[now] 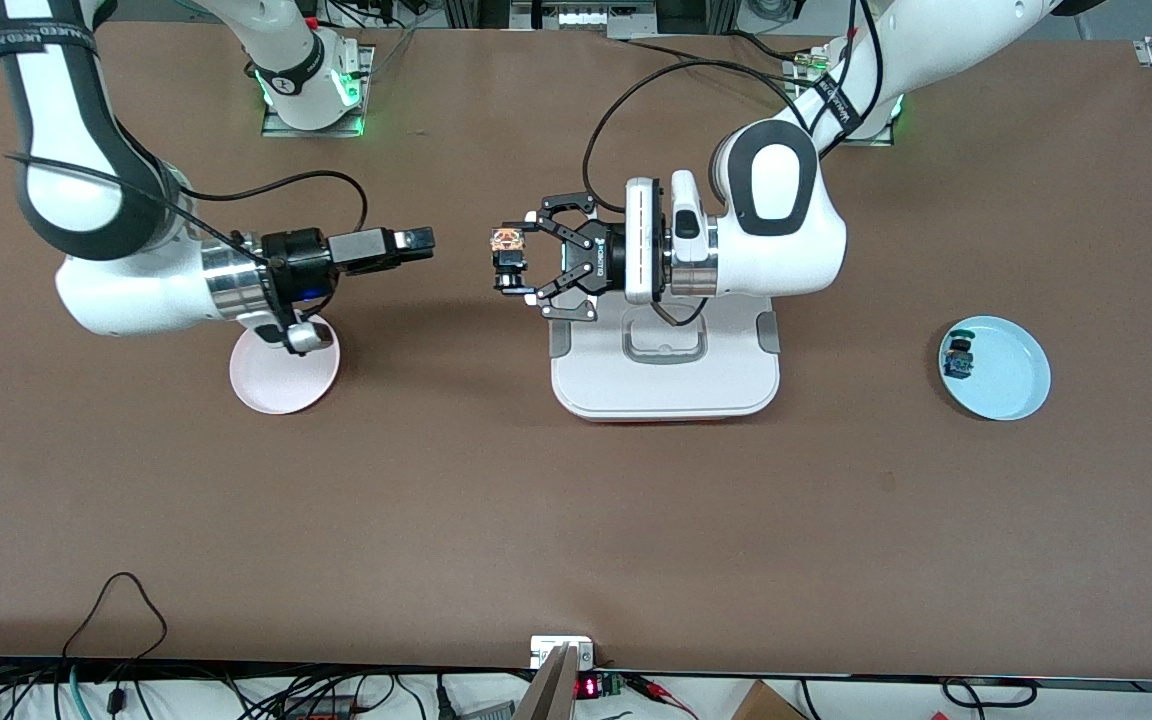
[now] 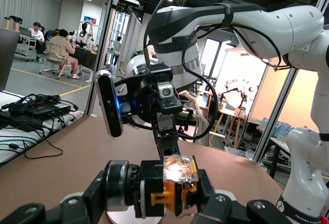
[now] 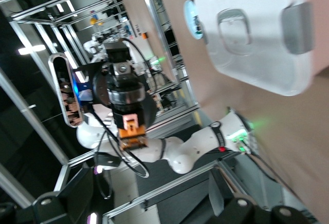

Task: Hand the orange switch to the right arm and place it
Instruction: 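Bring the right gripper to the switch held by the left gripper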

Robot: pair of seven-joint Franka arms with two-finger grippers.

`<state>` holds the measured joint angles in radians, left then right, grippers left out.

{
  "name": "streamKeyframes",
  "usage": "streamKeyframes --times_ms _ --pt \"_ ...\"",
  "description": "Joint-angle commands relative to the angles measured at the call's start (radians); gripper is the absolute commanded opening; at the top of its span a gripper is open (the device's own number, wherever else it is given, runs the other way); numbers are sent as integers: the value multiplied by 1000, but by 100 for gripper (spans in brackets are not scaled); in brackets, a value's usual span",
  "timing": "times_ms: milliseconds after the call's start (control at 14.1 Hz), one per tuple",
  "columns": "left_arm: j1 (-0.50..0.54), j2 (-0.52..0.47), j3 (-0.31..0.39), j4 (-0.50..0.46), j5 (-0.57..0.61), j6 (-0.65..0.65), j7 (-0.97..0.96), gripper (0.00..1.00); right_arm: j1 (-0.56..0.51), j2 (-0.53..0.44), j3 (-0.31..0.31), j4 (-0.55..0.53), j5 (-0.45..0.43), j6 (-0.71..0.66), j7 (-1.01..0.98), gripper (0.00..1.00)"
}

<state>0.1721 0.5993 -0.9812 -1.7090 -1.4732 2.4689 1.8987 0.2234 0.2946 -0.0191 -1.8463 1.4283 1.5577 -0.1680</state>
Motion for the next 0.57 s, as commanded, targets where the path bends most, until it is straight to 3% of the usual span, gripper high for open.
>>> streamKeyframes --times_ms 0,424,495 --pt "-8 -7 -5 -8 -48 16 46 0 31 17 -7 18 101 -8 -13 100" --pt "-6 -7 -5 -6 -48 16 48 0 37 44 -7 21 133 8 -19 100" --pt "-8 -7 -5 -6 -48 16 48 0 40 52 -7 21 173 19 -21 100"
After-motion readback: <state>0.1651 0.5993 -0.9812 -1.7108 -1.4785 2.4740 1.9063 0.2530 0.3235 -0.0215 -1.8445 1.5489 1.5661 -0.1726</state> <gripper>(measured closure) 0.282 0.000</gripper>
